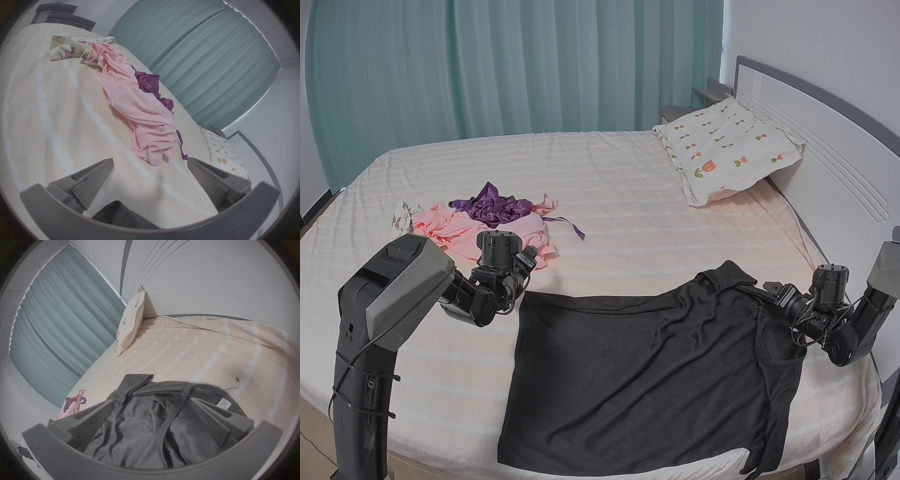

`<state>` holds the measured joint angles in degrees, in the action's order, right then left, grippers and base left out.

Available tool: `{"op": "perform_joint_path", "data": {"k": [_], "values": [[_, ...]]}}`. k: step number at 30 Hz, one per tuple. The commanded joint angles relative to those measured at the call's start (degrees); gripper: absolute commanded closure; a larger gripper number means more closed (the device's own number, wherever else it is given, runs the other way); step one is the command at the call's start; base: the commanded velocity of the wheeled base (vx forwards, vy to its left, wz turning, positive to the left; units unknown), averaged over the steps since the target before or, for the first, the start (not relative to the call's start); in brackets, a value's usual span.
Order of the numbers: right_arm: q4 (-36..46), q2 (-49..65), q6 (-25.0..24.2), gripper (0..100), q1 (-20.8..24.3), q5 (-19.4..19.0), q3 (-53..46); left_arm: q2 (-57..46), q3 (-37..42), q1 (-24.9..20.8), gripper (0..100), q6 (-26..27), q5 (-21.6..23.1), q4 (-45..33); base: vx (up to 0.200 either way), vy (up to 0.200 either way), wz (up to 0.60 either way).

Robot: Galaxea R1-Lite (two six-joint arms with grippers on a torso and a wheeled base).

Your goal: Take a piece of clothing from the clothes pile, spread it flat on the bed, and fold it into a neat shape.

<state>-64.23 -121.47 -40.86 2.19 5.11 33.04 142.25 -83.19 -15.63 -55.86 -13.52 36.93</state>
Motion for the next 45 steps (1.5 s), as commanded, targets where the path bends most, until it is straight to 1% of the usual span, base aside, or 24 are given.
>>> {"op": "perform_joint_path", "data": {"k": [1,3,5,8,9,10,11,13,14,20,26,27,28,29,35,36,39,45], "values": [[0.0,-0.3,0.0,0,0.1,0.0,-0.3,-1.5,2.2,0.7,0,0.0,0.8,-0.1,0.0,0.0,0.0],[0.0,-0.3,0.0,0,0.1,0.0,-0.3,-2.8,4.1,0.6,0,0.1,2.0,0.2,0.0,0.0,0.0],[0.0,-0.3,0.0,0,0.4,0.0,-0.3,-4.4,6.1,0.4,0,0.2,4.7,0.3,0.0,0.0,0.0],[0.0,-0.3,0.0,0,0.5,0.0,-0.3,-5.0,6.7,0.3,0,0.8,6.7,0.0,0.0,0.0,0.0],[0.0,-0.3,0.0,0,0.6,0.0,-0.3,-5.0,6.7,0.3,0,0.9,6.8,0.0,0.0,0.0,0.0],[0.0,-0.3,0.0,0,0.8,0.0,-0.3,-4.5,7.1,0.2,0,2.9,6.9,-0.4,0.0,0.0,0.0],[0.0,-0.3,0.0,0,0.8,0.0,-0.3,-4.5,7.2,0.2,0,3.7,6.9,-0.5,0.0,0.0,0.0],[0.0,-0.2,0.0,0,0.8,0.0,-0.3,-4.3,8.9,0.0,0,7.5,7.0,-1.2,0.0,0.0,0.0],[0.0,-0.2,0.0,0,0.8,0.0,-0.3,-4.2,9.4,-0.2,0,8.4,7.1,-1.3,0.0,0.0,0.0],[0.0,-0.2,0.0,0,0.8,0.0,-0.3,-2.2,9.4,-1.7,0,11.1,7.5,-1.5,0.0,0.0,0.0],[0.0,-0.1,0.0,0,0.8,0.0,-0.3,-0.7,8.8,-2.9,0,12.5,7.5,-1.9,0.0,0.0,0.0],[0.0,-0.1,0.0,0,0.8,0.0,-0.3,-0.7,8.8,-2.9,100,12.5,7.5,-1.9,0.0,0.0,0.0],[0.0,-0.1,0.0,0,0.8,0.0,-0.3,-0.7,8.8,-2.9,100,12.5,7.5,-1.9,0.0,0.0,0.0],[0.0,-0.1,0.0,0,0.8,0.0,-0.3,0.2,7.8,-2.9,100,13.8,6.9,-2.1,0.0,0.0,0.0],[0.0,-0.1,0.0,0,0.7,0.0,-0.3,0.4,3.6,-0.5,100,13.6,3.8,-3.4,0.0,0.0,0.0],[0.0,-0.2,0.0,0,0.7,0.0,-0.3,0.4,3.5,-0.5,100,13.6,3.8,-3.4,0.0,0.0,0.0],[0.0,-0.3,0.0,0,0.7,0.0,-0.3,0.2,2.6,0.9,100,13.5,1.9,-3.3,0.0,0.0,0.0],[0.0,-0.3,0.0,0,0.7,0.0,-0.3,0.0,1.5,2.8,100,13.5,1.7,-3.3,0.0,0.0,0.0]]}}
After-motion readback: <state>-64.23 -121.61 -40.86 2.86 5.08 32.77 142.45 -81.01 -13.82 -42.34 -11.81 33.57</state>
